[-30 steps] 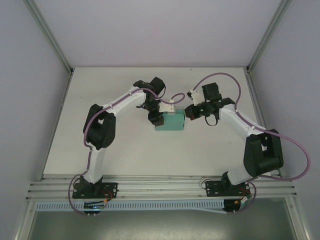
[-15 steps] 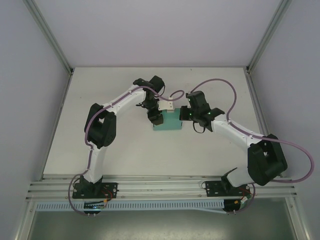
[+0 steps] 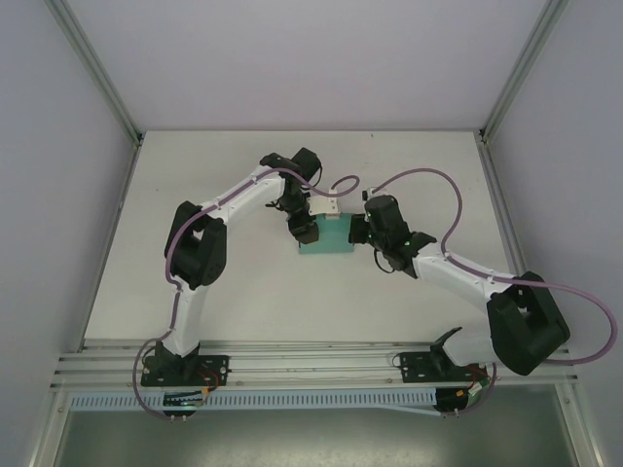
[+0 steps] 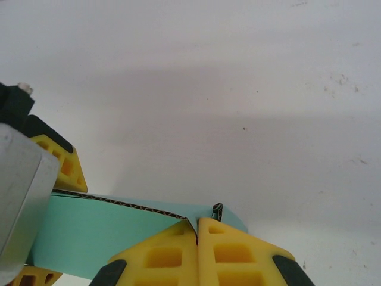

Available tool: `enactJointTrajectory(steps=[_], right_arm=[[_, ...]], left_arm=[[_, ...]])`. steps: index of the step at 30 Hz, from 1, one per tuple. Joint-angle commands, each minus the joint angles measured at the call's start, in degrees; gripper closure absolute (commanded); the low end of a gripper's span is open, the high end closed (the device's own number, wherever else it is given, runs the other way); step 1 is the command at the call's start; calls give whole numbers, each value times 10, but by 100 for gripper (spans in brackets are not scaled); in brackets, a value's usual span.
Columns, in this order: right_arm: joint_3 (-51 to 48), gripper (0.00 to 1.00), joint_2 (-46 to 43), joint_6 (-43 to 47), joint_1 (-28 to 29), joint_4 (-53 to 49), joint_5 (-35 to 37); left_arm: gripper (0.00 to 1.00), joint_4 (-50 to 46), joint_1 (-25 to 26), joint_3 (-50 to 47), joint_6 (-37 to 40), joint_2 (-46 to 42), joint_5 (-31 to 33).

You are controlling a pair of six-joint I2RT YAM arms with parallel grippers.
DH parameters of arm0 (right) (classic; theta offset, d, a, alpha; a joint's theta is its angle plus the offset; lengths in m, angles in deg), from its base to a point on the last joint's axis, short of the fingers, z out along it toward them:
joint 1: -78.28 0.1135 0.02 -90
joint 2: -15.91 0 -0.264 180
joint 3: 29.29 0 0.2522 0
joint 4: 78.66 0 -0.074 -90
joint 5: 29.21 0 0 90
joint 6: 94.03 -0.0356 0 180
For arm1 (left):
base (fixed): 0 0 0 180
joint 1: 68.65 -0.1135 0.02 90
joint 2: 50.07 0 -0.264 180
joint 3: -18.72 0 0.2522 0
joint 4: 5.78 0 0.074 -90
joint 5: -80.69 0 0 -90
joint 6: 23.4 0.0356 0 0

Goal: Assemble paper box

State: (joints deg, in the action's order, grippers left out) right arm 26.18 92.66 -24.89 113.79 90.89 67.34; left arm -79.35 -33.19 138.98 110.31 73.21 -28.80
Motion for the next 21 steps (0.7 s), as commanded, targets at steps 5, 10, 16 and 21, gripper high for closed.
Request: enactJointTrajectory(steps=[5, 10, 16, 21], right_arm=[[-102, 100, 48, 18, 11, 37, -33], [-104, 100, 89, 29, 26, 43, 13], [-112, 100, 61, 34, 33, -2, 35], [-131, 100, 24, 38, 33, -3, 7]], left_arm=[[44, 18, 7, -10, -28, 14, -23], [43, 18, 6, -11, -34, 15, -21], [43, 20, 6, -10, -40, 16, -20], [43, 25, 6, -8, -48, 15, -23]])
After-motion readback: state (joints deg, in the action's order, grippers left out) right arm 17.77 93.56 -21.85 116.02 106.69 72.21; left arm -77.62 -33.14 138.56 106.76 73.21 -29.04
